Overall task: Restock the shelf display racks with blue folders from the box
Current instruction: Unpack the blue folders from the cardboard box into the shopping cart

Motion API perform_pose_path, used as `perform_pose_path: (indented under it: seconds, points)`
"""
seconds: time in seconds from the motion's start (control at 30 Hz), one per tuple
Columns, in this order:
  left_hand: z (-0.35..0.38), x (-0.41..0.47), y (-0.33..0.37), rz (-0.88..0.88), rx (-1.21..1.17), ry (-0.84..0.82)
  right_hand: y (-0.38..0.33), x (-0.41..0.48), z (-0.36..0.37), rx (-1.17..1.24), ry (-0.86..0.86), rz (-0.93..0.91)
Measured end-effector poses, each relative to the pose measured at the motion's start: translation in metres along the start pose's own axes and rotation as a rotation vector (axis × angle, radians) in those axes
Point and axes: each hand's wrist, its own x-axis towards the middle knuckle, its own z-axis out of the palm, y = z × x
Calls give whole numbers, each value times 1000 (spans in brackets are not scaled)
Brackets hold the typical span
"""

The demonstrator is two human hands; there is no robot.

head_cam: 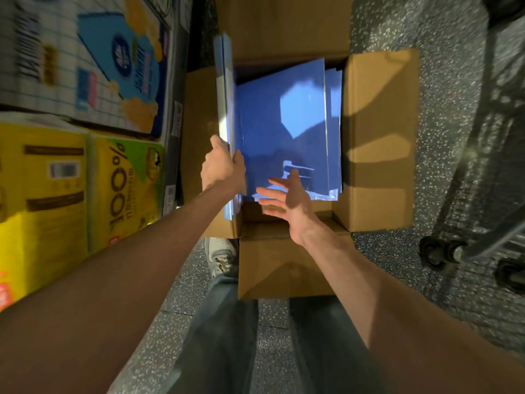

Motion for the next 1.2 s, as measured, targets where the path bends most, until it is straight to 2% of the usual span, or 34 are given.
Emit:
perform_pose_path:
  seconds: [0.33, 0.53, 0.7, 0.87, 1.03, 1.2]
  points:
    - [-92, -107, 31, 27, 15, -131, -39, -110, -36, -152, -32, -19]
    - [-171, -189, 87, -1, -179, -244, -79, -205, -61, -324, 9, -95]
    - [-225, -270, 128, 62, -240, -238, -103, -291, -84, -477, 87, -159]
    - [-273, -330, 163, 186, -453, -260, -114, -359, -97, -578, 174, -206]
    - [-324, -386, 174, 297, -556, -310, -104, -418, -109, -437, 187, -253]
    - [-362, -424, 174, 375, -605, -324, -97, -480, -109, -9, 80, -269]
